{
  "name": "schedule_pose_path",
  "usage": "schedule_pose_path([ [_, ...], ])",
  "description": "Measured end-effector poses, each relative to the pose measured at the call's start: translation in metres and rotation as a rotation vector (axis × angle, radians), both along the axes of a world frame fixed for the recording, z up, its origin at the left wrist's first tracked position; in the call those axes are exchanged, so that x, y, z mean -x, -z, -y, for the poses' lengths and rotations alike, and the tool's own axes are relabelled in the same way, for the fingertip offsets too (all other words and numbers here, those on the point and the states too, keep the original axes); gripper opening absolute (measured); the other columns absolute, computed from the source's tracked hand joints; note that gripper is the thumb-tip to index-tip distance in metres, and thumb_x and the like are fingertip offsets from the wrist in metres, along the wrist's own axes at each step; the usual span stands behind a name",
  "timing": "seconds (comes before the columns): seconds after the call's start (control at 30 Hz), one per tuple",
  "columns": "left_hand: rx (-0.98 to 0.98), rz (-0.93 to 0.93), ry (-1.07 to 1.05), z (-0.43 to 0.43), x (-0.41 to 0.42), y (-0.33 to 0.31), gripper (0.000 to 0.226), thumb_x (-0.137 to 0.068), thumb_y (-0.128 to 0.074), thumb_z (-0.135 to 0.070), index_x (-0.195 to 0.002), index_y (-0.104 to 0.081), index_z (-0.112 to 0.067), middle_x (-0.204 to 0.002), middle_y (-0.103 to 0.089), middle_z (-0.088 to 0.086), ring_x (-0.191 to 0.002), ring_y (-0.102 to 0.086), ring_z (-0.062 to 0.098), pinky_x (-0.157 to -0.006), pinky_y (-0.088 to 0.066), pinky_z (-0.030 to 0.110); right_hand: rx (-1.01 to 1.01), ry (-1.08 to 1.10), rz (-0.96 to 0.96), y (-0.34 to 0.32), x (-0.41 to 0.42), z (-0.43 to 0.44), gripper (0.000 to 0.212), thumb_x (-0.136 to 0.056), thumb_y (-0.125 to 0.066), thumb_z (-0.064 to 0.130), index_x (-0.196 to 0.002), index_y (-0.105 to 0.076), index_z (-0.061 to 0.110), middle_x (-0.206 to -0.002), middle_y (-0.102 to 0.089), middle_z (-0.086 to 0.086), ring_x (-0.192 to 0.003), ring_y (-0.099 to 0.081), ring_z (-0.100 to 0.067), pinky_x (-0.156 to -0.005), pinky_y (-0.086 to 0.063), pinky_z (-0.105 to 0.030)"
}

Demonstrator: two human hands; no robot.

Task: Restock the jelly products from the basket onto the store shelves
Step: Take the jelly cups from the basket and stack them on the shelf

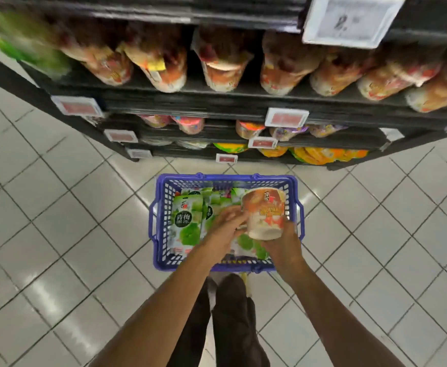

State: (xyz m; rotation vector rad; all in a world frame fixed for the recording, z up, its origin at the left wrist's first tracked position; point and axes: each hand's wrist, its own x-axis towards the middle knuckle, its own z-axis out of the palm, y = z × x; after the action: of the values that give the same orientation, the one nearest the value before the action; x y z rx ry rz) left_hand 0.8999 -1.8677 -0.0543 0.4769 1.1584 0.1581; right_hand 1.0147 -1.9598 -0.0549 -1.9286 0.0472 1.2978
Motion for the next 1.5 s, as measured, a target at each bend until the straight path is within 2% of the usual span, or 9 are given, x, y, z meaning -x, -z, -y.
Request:
schedule_pose_path([
  [0.1,-0.122,0.019,0.06,-0.033,0.019,-0.095,0.034,-0.095,-0.061,-0.021,-0.126,-0.06,-0.007,-0.128,-0.065,0.012,-0.113,-0.062,0.026,-0.095,-0.05,0.043,-0.1,-0.117,0.02,-0.078,0.019,-0.013,0.022,-0.1,-0.049,0.0,-0.105,-0.05,0.021,-0.102,-0.06,-0.001,-0.07,-0.068,0.006,-0.06,-0.053,-0.014],
  [0.23,-0.269,0.139,0.069,-0.073,0.044,-0.221,0.039,-0.094,-0.061,-0.02,-0.124,-0.061,0.004,-0.124,-0.067,0.016,-0.104,-0.067,0.02,-0.098,-0.05,0.034,-0.307,-0.148,0.019,-0.199,0.032,-0.052,0.022,-0.094,-0.061,0.011,-0.11,-0.057,0.027,-0.102,-0.065,-0.002,-0.083,-0.068,0.006,-0.067,-0.052,-0.009],
  [0.37,-0.467,0.186,0.137,-0.105,0.068,-0.341,0.05,-0.079,-0.071,-0.03,-0.121,-0.064,-0.002,-0.127,-0.065,0.018,-0.12,-0.061,0.031,-0.106,-0.047,0.041,-0.569,-0.11,-0.082,-0.316,0.038,-0.081,0.039,-0.104,-0.039,0.03,-0.134,-0.05,0.009,-0.127,-0.064,-0.015,-0.119,-0.06,-0.034,-0.1,-0.048,-0.047],
  [0.53,-0.746,0.249,0.098,-0.126,0.087,-0.479,0.045,-0.073,-0.074,-0.038,-0.115,-0.067,-0.024,-0.12,-0.071,0.004,-0.112,-0.067,0.022,-0.102,-0.049,0.044,-0.786,-0.189,0.034,-0.445,0.03,-0.114,0.037,-0.089,-0.057,0.034,-0.12,-0.065,0.015,-0.115,-0.069,-0.014,-0.104,-0.066,-0.031,-0.084,-0.052,-0.034],
  [0.67,-0.884,0.348,0.041,-0.137,0.091,-0.57,0.047,-0.077,-0.07,-0.037,-0.119,-0.063,-0.018,-0.116,-0.073,0.005,-0.106,-0.07,0.02,-0.092,-0.055,0.037,-0.947,-0.23,0.147,-0.544,0.026,-0.138,0.028,-0.082,-0.069,0.039,-0.1,-0.073,0.019,-0.103,-0.075,-0.009,-0.098,-0.072,-0.026,-0.074,-0.058,-0.03],
  [0.77,-1.043,0.392,0.098,-0.144,0.089,-0.633,0.05,-0.079,-0.066,-0.048,-0.122,-0.06,-0.024,-0.115,-0.073,0.001,-0.101,-0.071,0.014,-0.078,-0.058,0.026,-1.071,-0.273,0.281,-0.614,0.019,-0.151,0.041,-0.073,-0.074,0.041,-0.108,-0.067,0.021,-0.1,-0.075,-0.004,-0.089,-0.073,-0.02,-0.068,-0.057,-0.026],
  [0.93,-1.335,0.412,0.196,-0.153,0.087,-0.734,0.075,-0.067,-0.077,-0.065,-0.131,-0.051,-0.037,-0.125,-0.068,-0.007,-0.114,-0.066,0.015,-0.09,-0.055,0.032,-1.314,-0.348,0.488,-0.726,0.014,-0.157,0.044,-0.075,-0.075,0.044,-0.114,-0.065,0.029,-0.112,-0.072,0.001,-0.102,-0.07,-0.018,-0.075,-0.056,-0.024],
  [1.13,-1.628,0.393,0.055,-0.158,0.08,-0.85,0.083,-0.057,-0.084,-0.066,-0.129,-0.053,-0.04,-0.121,-0.07,-0.007,-0.112,-0.067,0.017,-0.101,-0.049,0.048,-1.537,-0.449,0.637,-0.842,0.006,-0.173,0.043,-0.084,-0.068,0.038,-0.123,-0.058,0.024,-0.113,-0.072,0.007,-0.104,-0.07,-0.014,-0.075,-0.057,-0.024],
  [1.5,-1.862,0.312,-0.182,-0.175,0.07,-1.006,0.091,-0.057,-0.083,-0.063,-0.134,-0.052,-0.025,-0.113,-0.072,-0.003,-0.1,-0.072,0.015,-0.09,-0.057,0.043,-1.682,-0.482,0.728,-0.994,0.006,-0.224,0.047,-0.091,-0.057,0.049,-0.13,-0.058,0.023,-0.114,-0.073,-0.002,-0.103,-0.07,-0.02,-0.069,-0.057,-0.028],
])
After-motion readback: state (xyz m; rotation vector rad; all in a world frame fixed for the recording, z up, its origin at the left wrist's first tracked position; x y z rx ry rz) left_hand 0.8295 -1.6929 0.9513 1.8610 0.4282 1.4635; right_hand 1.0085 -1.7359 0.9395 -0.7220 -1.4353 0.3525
